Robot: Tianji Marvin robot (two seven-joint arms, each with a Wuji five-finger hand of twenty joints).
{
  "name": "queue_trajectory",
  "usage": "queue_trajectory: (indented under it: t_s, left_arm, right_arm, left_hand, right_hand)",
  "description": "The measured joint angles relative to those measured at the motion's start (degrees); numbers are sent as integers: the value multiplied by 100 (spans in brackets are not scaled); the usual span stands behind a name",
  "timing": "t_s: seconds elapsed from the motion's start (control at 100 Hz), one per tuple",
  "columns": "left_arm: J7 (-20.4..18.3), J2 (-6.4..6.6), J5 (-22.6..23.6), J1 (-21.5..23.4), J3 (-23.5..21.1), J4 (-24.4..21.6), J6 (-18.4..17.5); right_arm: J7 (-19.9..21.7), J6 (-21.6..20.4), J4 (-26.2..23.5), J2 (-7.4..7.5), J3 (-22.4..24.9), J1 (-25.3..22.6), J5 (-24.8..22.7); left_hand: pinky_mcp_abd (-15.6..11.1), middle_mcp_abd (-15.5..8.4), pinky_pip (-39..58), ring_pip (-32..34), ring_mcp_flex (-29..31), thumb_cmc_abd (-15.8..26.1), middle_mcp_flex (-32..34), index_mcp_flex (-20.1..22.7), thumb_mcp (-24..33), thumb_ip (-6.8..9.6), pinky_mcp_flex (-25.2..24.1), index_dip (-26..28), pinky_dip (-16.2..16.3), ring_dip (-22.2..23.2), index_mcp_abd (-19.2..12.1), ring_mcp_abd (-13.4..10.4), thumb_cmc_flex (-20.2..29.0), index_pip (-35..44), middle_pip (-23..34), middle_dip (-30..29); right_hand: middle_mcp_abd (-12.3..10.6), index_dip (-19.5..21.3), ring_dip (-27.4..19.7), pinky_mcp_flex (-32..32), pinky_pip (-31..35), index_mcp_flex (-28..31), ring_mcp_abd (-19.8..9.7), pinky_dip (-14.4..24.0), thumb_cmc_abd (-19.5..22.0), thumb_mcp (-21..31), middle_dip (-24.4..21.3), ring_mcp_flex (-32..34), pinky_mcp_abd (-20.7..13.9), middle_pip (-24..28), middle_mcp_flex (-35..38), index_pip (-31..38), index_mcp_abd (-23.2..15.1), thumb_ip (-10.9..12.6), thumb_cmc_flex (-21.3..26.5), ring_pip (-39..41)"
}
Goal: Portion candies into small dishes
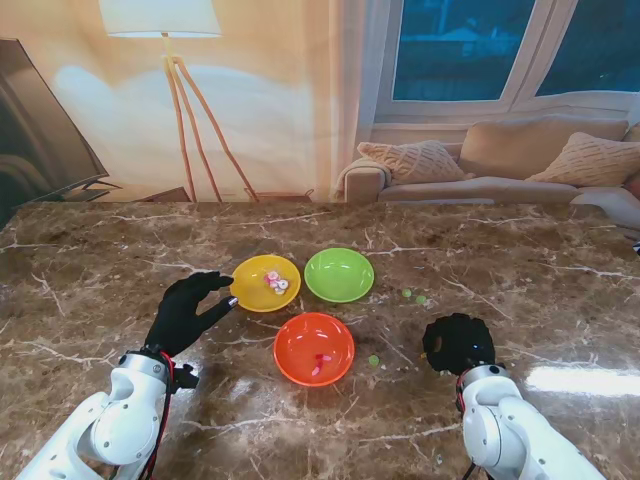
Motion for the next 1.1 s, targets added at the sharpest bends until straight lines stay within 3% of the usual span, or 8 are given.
queue_trajectory:
  t_s: [0.07,0.27,0.56,1.1]
  left_arm:
    - [1,0,0,0,0,0,0]
    - [0,0,0,2,-5,0,3]
    - [-11,0,-16,5,-20,0,3]
    - [-5,0,-13,18,-55,-3,3]
  right_arm:
    - [-20,2,41,2,-28,39,-3]
    - [60,-22,69,5,-31,79,-1]
    - [137,-191,63,40,16,72,0]
    - [-31,-527,-43,15,181,-167,-123]
  left_hand:
    - [0,1,-1,0,0,5,0,0,0,0,0,0,0,0,0,0,0,0,0,0]
    - [0,4,-15,0,0,68,0,0,0,0,0,0,0,2,0,0,0,0,1,43]
    - [0,11,-128,0,0,68,0,0,0,0,0,2,0,3,0,0,1,0,1,51]
    - [0,23,-247,0,0,68,0,0,0,0,0,2,2,62,0,1,1,0,1,61]
  right_hand:
    - [-8,587,3,0,3,-2,-1,0,86,0,76,-1,-33,74,-55,-251,20,-1,0,72]
    - [-34,1574,58,-24,5,-99,-6,0,290,0,227,-75,-68,274,-360,-611,54,-60,0,113]
    - [-6,1933,145,-109,5,-110,-12,0,352,1,374,-213,-68,353,-515,-794,68,-60,2,173]
    - [176,1868,149,-156,5,-99,-22,72,411,-5,514,-326,-70,692,-525,-888,123,-63,86,204]
